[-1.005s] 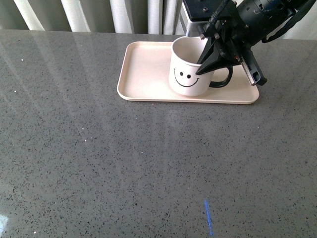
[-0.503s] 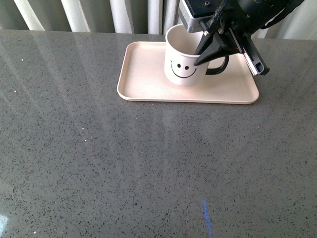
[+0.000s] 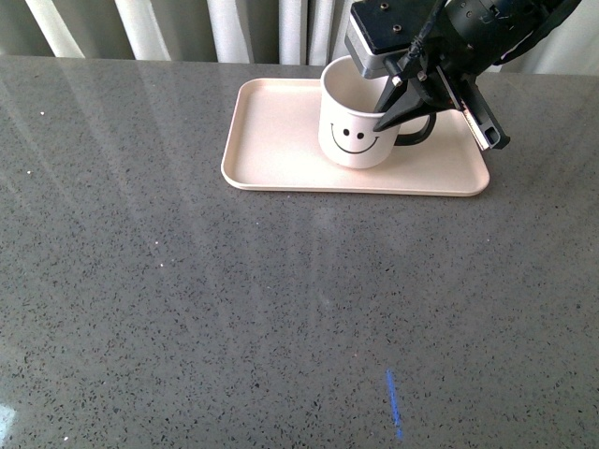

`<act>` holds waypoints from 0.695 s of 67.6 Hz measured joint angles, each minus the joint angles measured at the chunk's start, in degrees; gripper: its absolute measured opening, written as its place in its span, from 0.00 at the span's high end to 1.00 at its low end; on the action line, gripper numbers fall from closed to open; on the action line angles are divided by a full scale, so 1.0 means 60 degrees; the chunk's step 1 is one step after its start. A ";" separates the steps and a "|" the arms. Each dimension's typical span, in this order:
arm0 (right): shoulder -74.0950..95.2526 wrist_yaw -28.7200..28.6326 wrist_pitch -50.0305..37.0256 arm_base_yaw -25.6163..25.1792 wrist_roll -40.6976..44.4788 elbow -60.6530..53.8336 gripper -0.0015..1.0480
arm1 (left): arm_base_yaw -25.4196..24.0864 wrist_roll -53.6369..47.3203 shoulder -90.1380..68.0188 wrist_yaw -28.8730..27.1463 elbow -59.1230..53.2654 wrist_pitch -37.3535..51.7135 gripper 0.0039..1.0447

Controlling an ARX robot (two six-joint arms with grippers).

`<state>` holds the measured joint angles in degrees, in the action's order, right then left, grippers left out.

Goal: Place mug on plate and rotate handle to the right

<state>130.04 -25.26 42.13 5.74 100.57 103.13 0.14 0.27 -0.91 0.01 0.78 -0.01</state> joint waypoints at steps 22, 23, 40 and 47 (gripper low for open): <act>0.0131 -0.0029 0.0313 -0.0004 0.0386 0.0062 0.98 | 0.0000 0.0000 0.0000 0.0000 0.0000 0.0000 0.09; 0.0131 -0.0033 0.0317 -0.0004 0.0393 0.0062 0.98 | 0.0000 0.0000 0.0000 0.0000 0.0000 0.0000 0.09; 0.0179 -0.0004 0.0419 -0.0004 0.0543 0.0069 0.98 | 0.0000 0.0000 0.0000 0.0000 0.0000 0.0000 0.09; 0.0197 0.0033 0.0408 -0.0004 0.0579 0.0069 0.98 | 0.0000 0.0000 0.0000 0.0000 0.0000 0.0000 0.09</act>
<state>131.22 -25.06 44.58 5.72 104.05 103.55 0.14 0.27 -0.91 0.01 0.78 -0.01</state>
